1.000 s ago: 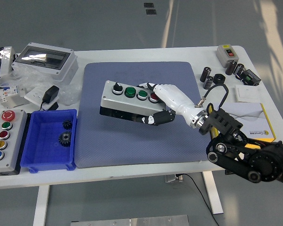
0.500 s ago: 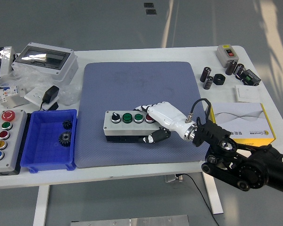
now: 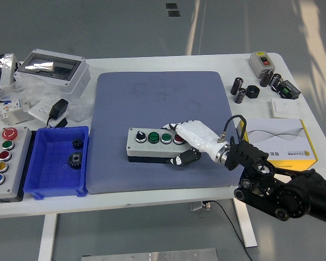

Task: Pick up the button,place it on the desk,press the button,press the button

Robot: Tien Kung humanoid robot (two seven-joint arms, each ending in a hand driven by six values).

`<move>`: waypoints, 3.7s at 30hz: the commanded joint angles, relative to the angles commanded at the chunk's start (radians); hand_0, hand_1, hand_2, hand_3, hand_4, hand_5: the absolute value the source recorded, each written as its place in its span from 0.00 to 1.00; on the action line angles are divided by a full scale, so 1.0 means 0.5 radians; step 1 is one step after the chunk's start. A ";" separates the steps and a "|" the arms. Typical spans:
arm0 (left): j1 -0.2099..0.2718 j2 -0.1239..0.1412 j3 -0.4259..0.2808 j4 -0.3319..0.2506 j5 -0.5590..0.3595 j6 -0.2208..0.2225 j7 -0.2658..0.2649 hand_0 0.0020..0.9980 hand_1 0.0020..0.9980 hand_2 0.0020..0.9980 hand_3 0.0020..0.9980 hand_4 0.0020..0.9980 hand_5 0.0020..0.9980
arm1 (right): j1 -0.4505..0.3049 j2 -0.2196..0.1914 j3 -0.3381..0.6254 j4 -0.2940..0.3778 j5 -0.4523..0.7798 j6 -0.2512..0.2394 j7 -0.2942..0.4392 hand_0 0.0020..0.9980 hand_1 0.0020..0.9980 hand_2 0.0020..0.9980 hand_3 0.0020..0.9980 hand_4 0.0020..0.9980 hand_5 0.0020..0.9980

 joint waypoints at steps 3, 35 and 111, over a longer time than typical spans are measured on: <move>-0.001 0.000 -0.001 0.000 0.003 -0.001 0.001 0.64 0.60 0.55 0.59 0.62 0.23 | -0.002 -0.006 0.000 0.004 0.024 0.004 0.000 0.87 0.82 0.86 0.91 0.36 0.02; 0.002 0.003 -0.015 0.000 0.030 -0.005 0.007 0.64 0.60 0.54 0.59 0.62 0.22 | 0.002 -0.079 -0.003 0.061 0.278 0.059 0.049 0.91 0.86 0.92 1.00 0.50 0.07; -0.016 0.026 -0.051 0.000 0.124 -0.024 0.022 0.63 0.59 0.54 0.59 0.60 0.19 | 0.089 -0.202 0.186 0.103 0.724 0.458 0.202 1.00 0.97 1.00 1.00 0.76 0.07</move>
